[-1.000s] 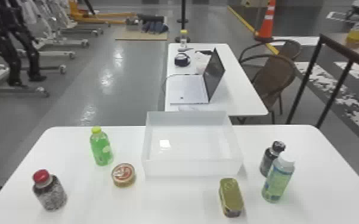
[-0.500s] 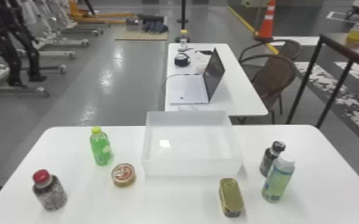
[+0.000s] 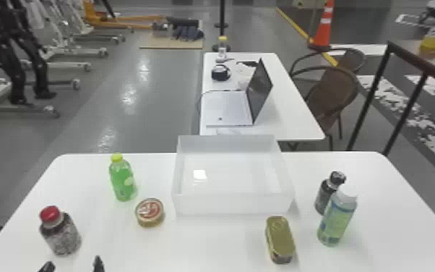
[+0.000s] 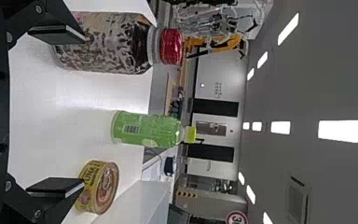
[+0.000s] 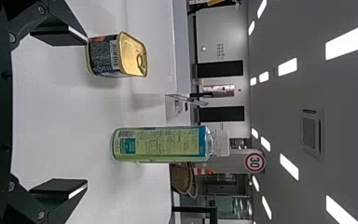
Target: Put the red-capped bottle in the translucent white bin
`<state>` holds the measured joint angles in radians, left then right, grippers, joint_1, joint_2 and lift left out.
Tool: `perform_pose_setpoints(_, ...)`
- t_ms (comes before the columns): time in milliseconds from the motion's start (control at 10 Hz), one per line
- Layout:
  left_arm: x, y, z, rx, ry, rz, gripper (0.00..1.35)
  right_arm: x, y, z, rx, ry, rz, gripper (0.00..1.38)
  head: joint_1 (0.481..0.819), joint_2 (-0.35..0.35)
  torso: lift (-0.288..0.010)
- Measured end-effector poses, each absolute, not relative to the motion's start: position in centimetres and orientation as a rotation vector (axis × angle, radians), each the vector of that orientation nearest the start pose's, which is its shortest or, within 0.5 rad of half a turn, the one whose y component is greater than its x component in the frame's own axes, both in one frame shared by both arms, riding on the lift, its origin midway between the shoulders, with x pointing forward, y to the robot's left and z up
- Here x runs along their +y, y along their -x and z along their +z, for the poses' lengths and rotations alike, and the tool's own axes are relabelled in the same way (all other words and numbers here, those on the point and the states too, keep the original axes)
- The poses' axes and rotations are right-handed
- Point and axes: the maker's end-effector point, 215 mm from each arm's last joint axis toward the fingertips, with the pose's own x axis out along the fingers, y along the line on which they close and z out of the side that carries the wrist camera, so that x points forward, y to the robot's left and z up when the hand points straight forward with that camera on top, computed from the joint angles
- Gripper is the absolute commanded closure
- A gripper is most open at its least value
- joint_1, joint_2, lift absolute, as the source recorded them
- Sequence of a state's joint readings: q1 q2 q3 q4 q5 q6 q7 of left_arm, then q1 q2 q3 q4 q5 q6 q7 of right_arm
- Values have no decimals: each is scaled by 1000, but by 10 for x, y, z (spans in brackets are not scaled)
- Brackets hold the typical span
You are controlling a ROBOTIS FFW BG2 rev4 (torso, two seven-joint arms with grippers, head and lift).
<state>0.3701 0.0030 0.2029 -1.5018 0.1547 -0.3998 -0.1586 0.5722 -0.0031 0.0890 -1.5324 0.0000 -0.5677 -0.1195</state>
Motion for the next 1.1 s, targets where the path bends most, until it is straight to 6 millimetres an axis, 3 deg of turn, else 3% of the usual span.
perform_pose_setpoints(300, 349, -459, -443, 47, 23, 194, 214, -204, -358, -466, 45, -41, -42, 206, 549, 0, -100)
perform_pose_setpoints(600, 353, -482, -447, 82, 8, 284, 214, -204, -359, -466, 43, -42, -40, 206, 549, 0, -100)
perform_pose_setpoints(1100, 378, -497, -442, 80, 6, 532, 222, -203, -361, -466, 42, -43, -40, 206, 549, 0, -100)
